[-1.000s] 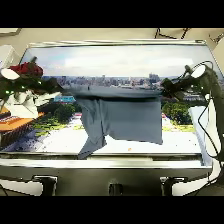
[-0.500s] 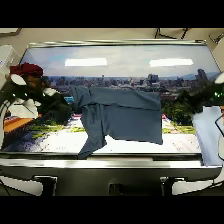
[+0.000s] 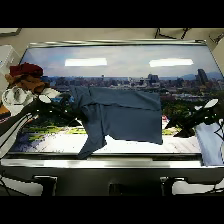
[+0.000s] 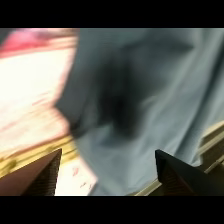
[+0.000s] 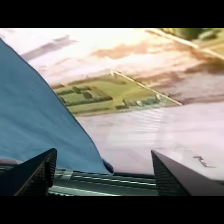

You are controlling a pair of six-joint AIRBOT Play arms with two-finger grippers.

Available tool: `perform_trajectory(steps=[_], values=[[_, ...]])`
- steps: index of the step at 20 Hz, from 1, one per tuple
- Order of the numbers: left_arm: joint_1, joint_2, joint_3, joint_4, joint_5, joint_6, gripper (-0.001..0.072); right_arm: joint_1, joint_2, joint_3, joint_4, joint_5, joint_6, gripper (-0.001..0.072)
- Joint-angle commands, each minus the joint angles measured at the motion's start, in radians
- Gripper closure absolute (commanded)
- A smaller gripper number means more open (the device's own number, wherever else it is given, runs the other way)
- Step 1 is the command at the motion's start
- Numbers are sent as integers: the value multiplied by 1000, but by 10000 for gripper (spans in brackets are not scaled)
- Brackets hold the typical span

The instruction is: Fold the clothes and pants, and hang the long-sleeved shirts on hangers.

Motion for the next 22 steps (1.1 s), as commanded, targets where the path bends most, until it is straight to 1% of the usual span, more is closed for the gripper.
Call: perform_trajectory(steps=[1, 2, 3, 4, 7, 9, 10, 11, 12, 14, 15, 17, 18, 19, 21, 22], values=[[-31, -21, -16, -14, 54, -13, 224, -1, 2, -55, 11, -15, -15, 35], [-37, -25, -16, -20, 59, -16, 385, -1, 2, -72, 21, -14, -23, 35], [-39, -24, -14, -24, 62, -12, 637, -1, 2, -92, 39, -12, -34, 35], [-40, -22, -10, -28, 59, -1, 683, -1, 2, -113, 52, -14, -37, 35], [-36, 1, 6, -28, 59, 14, 684, 39, 2, -177, 93, -56, -50, 36], [-33, 25, 11, -27, 58, 14, 684, 116, 2, -193, 95, -120, -42, 69], [-29, 42, 11, -27, 58, 15, 684, 161, 3, -191, 101, -144, -34, 279], [-23, 63, 11, -27, 58, 24, 684, 195, 5, -178, 107, -145, -28, 557], [-12, 95, 16, -27, 58, 50, 685, 213, 9, -151, 114, -126, -29, 678], [29, 185, 72, -27, 57, 105, 686, 211, 60, -44, 114, -94, -33, 679], [59, 242, 125, -27, 58, 126, 686, 198, 111, 44, 112, -91, -41, 679], [142, 378, 296, -27, 60, 137, 685, 154, 232, 262, 111, -128, -52, 679], [195, 449, 414, -27, 67, 136, 685, 126, 306, 396, 105, -179, -53, 678], [244, 511, 534, -28, 87, 134, 685, 99, 380, 525, 87, -260, -63, 678], [330, 629, 759, -27, 185, 134, 685, 75, 516, 719, 3, -443, -84, 677], [362, 686, 835, -27, 243, 134, 685, 75, 576, 777, -42, -502, -79, 677]])
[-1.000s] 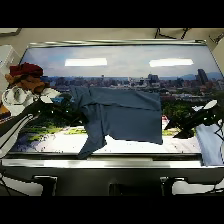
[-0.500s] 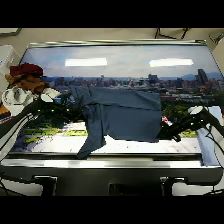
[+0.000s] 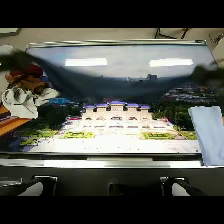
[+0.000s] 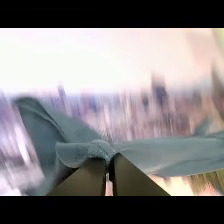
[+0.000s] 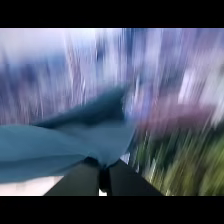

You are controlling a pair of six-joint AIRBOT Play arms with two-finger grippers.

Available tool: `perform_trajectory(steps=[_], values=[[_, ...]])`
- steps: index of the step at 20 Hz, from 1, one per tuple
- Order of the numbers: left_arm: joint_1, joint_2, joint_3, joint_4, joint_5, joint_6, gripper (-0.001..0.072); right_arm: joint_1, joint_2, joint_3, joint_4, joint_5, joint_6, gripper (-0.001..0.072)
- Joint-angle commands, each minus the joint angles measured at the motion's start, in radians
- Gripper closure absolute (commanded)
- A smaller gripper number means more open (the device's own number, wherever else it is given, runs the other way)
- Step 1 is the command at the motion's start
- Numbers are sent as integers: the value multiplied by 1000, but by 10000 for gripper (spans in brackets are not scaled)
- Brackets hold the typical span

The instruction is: Fold the clothes and pants, and hang the long-sleeved shirts on hangers.

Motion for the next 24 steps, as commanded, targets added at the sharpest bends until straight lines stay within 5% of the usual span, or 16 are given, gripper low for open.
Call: perform_trajectory(steps=[1, 9, 11, 13, 16, 18, 21, 24], values=[[124, 209, 294, 3, 164, 3, 685, -28, 226, 281, -121, -230, 0, 677], [130, 396, 301, 23, 290, -78, 686, -28, 402, 290, -128, -352, 87, 678], [130, 369, 297, 106, 214, -144, 686, -28, 366, 290, -127, -334, 113, 678], [129, 315, 256, 150, 27, -197, 686, -28, 288, 290, -124, -174, 128, 679], [85, 224, 57, 150, -180, -149, 685, -14, 82, 255, -117, 161, 128, 679], [18, 179, -172, 150, -139, -105, 685, 64, -78, 145, -137, 197, 113, 679], [-66, 77, -532, 151, 97, -97, 684, 196, -314, 11, -200, 10, 128, 679], [-71, -95, -705, 110, 304, -138, 683, 260, -521, 9, -173, -122, 266, 678]])
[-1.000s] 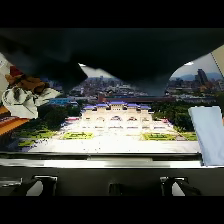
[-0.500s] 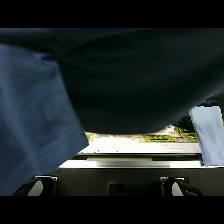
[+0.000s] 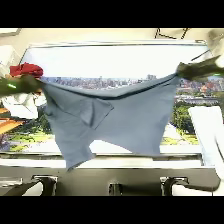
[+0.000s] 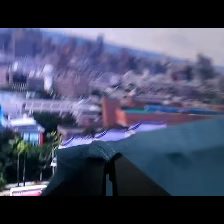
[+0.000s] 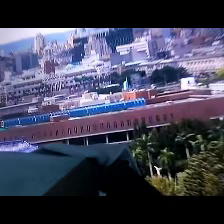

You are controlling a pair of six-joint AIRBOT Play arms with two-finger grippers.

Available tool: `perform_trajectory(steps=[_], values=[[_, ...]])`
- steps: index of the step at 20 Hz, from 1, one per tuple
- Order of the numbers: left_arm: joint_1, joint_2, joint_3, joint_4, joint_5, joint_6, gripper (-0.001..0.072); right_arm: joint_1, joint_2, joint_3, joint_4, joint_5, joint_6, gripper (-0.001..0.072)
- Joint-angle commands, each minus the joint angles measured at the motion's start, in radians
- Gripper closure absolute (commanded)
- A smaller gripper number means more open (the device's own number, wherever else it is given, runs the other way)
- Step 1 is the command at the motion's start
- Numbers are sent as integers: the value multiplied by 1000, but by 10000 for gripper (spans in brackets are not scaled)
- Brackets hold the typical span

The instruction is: Fold the clothes and pants, and hang the long-sleeved shirts on hangers.

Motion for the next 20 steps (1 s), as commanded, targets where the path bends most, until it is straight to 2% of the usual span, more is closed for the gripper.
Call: perform_trajectory(steps=[1, 3, 5, 6, 7, 8, 9, 10, 12, 13, 14, 15, 19, 20], values=[[-19, -195, -198, -70, 187, -52, 683, 78, -228, -39, 35, -130, 148, 677], [-13, -290, -198, -129, 186, -52, 683, 85, -276, -39, 73, -158, 210, 675], [-13, -332, -198, -141, 183, -47, 683, 82, -286, -38, 75, -163, 229, 671], [-6, -330, -195, -142, 177, -3, 680, 71, -279, -30, 74, -153, 224, 605], [13, -325, -179, -130, 142, 48, 610, 51, -268, -13, 74, -119, 211, 460], [46, -324, -149, -105, 72, 70, 443, 14, -253, 15, 67, -51, 174, 295], [93, -325, -111, -57, -23, 69, 189, -30, -238, 35, 50, 35, 128, 192], [146, -325, -79, 2, -124, 68, 68, -88, -220, 38, 23, 150, 103, 157], [243, -327, -74, 108, -282, 28, 77, -192, -204, 2, -8, 393, 48, 155], [278, -327, -105, 132, -319, 18, 112, -229, -188, -62, -8, 465, 15, 146], [305, -327, -157, 128, -326, 20, 179, -250, -162, -138, -7, 489, 1, 144], [316, -327, -209, 123, -319, 41, 197, -263, -124, -230, -6, 471, -8, 103], [313, -336, -345, 51, -276, 168, 200, -264, -7, -454, -2, 382, -40, 101], [312, -347, -349, 46, -279, 171, 229, -265, 6, -468, -2, 380, -43, 102]])
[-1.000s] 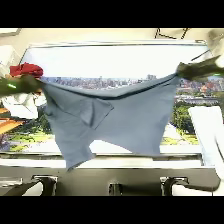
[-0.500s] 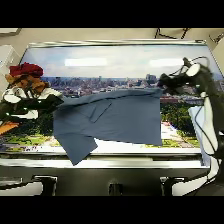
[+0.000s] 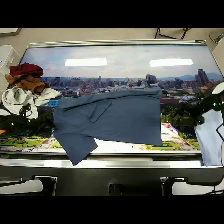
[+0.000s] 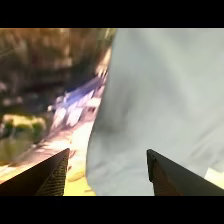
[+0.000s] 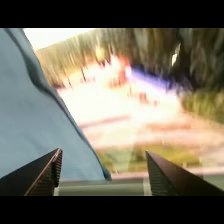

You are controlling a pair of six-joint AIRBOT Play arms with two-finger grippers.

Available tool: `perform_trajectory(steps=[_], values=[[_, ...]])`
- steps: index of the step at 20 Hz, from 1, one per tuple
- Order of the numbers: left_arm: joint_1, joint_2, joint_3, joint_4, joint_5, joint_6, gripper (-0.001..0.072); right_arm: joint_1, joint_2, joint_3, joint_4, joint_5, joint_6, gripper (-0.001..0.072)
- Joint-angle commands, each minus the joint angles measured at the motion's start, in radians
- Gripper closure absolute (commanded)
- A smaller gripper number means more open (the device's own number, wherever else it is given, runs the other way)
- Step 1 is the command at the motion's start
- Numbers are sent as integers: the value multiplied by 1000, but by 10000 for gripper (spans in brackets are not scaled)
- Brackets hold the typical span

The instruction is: Fold the clothes and pants, and hang the long-sleeved shirts on hangers.

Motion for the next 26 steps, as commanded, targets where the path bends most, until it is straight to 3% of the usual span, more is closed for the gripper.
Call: perform_trajectory(steps=[1, 7, 9, 11, 13, 18, 22, 24, 26], values=[[15, -23, -60, -27, -20, 60, 229, -16, 68, -115, -2, 5, -31, 103], [-32, -47, -60, -64, -77, 72, 315, -15, 84, -116, -1, 12, -30, 112], [-53, -47, -60, -65, -77, 70, 391, -15, 83, -118, -5, 9, -30, 112], [-65, -47, -60, -68, -57, 70, 567, -10, 84, -145, -6, -3, -30, 113], [-71, -47, -60, -69, -53, 71, 683, 18, 84, -212, -15, -37, -31, 113], [-72, -32, -60, -69, -53, 71, 685, 122, 83, -389, 68, -215, -38, 112], [-72, -19, -59, -69, -61, 71, 684, 191, 83, -435, 154, -207, -45, 122], [-72, -13, -58, -70, -64, 70, 685, 251, 84, -444, 154, -203, -35, 194], [-72, -8, -43, -81, -92, 70, 684, 293, 90, -440, 157, -173, -26, 417]])
